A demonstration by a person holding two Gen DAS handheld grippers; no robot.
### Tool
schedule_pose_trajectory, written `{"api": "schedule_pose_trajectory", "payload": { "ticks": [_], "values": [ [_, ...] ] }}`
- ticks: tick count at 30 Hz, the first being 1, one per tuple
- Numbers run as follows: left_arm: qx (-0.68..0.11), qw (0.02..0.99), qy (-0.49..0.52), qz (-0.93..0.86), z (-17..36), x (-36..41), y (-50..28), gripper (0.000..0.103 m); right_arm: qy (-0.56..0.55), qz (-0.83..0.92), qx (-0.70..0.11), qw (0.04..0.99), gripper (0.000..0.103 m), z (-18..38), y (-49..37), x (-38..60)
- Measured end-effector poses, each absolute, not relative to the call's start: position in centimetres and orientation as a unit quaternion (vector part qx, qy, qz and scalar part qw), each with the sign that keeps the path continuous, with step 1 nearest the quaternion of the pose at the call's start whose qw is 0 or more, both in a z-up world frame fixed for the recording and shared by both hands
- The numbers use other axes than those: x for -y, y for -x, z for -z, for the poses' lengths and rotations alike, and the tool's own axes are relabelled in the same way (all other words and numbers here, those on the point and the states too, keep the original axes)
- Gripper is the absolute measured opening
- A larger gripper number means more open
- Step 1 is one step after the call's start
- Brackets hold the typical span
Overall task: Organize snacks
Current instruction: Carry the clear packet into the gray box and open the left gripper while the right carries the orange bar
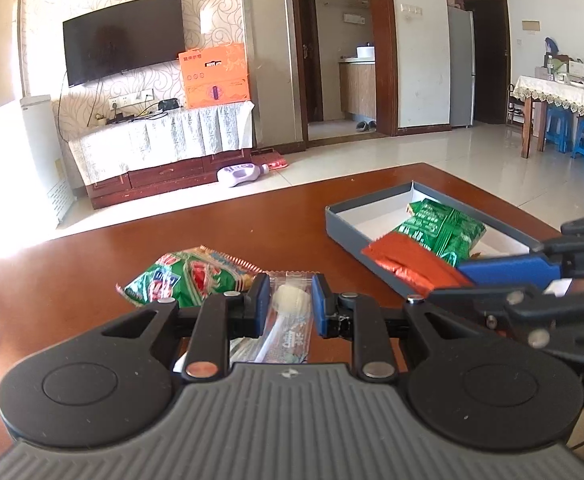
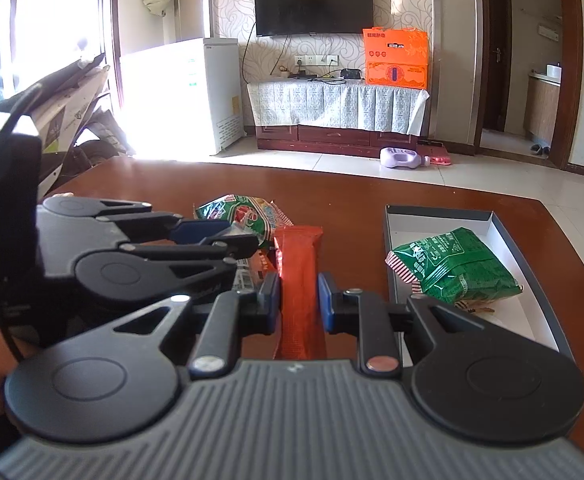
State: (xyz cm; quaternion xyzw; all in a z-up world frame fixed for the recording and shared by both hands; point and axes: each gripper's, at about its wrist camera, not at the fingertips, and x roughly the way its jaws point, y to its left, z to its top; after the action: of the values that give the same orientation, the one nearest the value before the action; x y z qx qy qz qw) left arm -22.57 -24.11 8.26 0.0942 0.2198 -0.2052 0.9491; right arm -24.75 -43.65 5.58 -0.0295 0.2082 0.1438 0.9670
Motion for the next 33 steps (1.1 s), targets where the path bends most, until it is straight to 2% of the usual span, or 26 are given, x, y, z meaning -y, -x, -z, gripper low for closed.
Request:
{"api": "schedule_pose_trajectory", "payload": {
  "ticks": [23, 33],
  "values": [
    [-0.178, 0.940, -0.072, 0.283, -9.5, 32.7, 22.0, 0.027, -0.024, -0.035, -0.180, 0.983, 0.024, -5.8, 24.7, 51.7],
    [-0.160, 0.933, -0.075, 0.314, -8.6, 37.9, 21.8, 0.027, 0.022, 0.049, -0.137, 0.989, 0.024, -4.2, 24.1, 54.4]
  ]
}}
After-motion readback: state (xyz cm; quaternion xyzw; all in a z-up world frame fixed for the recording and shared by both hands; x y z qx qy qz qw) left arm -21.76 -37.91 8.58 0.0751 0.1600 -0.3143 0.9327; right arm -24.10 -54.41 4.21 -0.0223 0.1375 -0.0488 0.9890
